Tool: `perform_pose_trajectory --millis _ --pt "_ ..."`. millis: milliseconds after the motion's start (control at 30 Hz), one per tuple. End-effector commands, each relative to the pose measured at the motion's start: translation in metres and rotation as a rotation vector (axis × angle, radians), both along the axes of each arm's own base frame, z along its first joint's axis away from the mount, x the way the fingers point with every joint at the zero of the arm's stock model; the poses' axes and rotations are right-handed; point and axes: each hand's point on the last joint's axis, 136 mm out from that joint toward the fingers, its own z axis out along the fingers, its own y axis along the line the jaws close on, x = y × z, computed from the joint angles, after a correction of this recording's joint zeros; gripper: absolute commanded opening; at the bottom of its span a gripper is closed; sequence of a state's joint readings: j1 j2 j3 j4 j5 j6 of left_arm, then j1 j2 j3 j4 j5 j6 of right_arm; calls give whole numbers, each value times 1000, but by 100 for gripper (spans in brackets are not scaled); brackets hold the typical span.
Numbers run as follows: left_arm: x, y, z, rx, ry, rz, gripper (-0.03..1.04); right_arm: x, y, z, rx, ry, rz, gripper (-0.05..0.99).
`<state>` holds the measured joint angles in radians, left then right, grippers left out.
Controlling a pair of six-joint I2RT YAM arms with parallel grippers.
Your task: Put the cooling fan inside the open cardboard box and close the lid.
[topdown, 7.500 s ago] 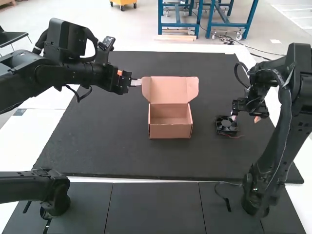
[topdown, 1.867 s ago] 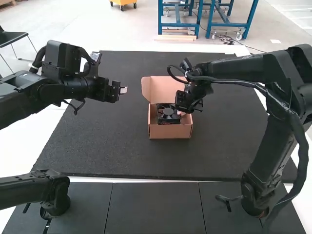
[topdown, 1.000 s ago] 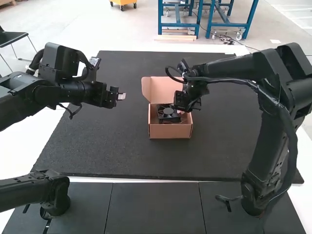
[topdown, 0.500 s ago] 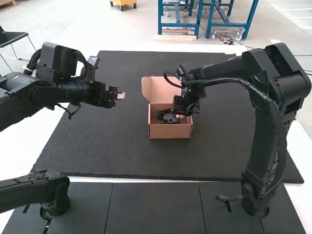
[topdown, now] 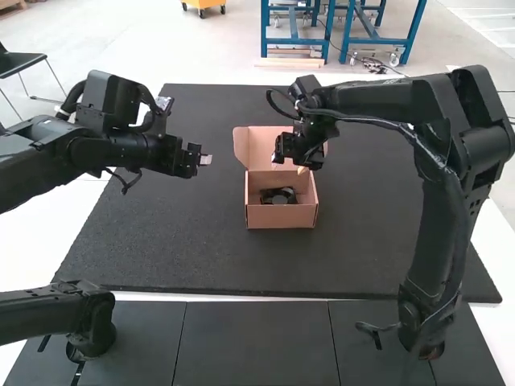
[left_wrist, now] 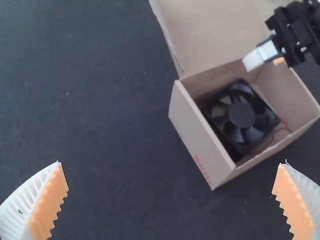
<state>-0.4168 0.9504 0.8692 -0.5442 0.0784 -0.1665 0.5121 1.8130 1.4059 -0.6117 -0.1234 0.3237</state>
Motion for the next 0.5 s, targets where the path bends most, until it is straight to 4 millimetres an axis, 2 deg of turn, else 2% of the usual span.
perform_pose_trajectory --millis 0,133,333,467 --pt "19 -4 27 -27 -49 18 97 8 -3 65 56 -141 48 70" --pt "38 -7 30 -8 -49 44 97 9 -35 80 -80 -246 66 73" --pt "61 -6 24 34 -44 93 97 0 -85 76 -193 -307 40 73" --pt "72 -2 13 71 -26 127 97 4 -108 77 -191 -358 -9 73"
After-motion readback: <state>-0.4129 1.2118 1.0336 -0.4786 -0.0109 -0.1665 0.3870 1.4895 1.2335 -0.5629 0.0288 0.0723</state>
